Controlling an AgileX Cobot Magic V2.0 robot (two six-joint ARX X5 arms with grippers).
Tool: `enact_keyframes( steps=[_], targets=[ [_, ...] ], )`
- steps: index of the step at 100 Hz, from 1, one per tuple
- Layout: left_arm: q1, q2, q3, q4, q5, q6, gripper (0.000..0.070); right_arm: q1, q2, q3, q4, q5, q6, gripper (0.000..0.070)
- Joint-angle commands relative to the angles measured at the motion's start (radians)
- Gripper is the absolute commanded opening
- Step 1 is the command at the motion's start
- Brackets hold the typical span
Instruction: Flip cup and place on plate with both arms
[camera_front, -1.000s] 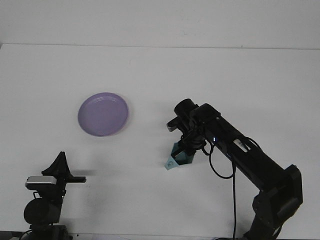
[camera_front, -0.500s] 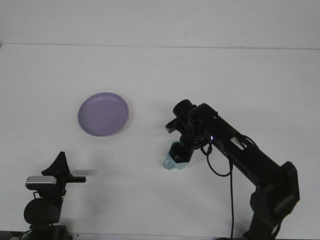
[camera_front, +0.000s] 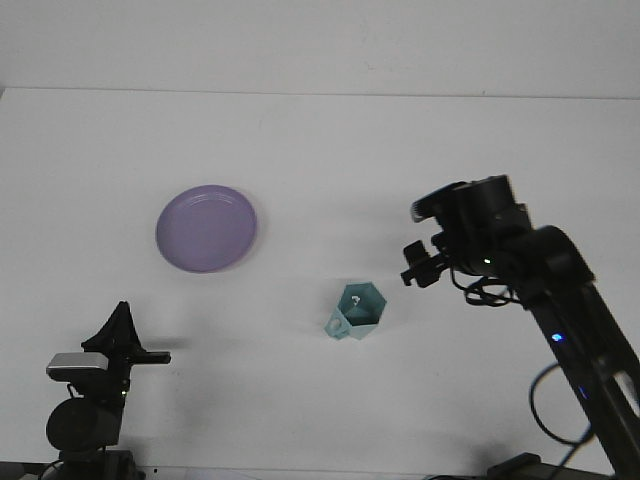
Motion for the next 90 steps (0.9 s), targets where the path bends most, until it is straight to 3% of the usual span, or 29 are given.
enact_keyframes(
  steps=[1,14,29,57,74,90],
  targets=[
    [0.001,-0.002,-0.011,0.025,-0.002,-0.086,0.0012,-0.04,-0.088,-0.045,0.094,-0.015,-0.009,0.0225],
    [0.001,-0.002,0.003,0.062,-0.002,-0.246,0.0012,-0.13,-0.284,-0.248,0.294,-0.018,0.019,0.0003],
    [0.0,0.016,0.071,0.002,0.038,-0.337,0.0012,-0.217,-0.489,-0.531,0.513,-0.019,0.04,0.0],
    [0.0,0.287,0.345,-0.125,0.229,-0.313,0.0012,-0.269,-0.735,-0.95,0.845,-0.019,0.06,0.0],
    [-0.027,0.557,0.595,-0.302,0.363,-0.187,0.0012,-0.271,-0.815,-1.102,0.983,-0.018,0.095,0.0],
    [-0.114,0.783,0.807,-0.48,0.374,-0.088,0.0012,-0.271,-0.843,-1.13,0.992,-0.018,0.121,0.0]
  ],
)
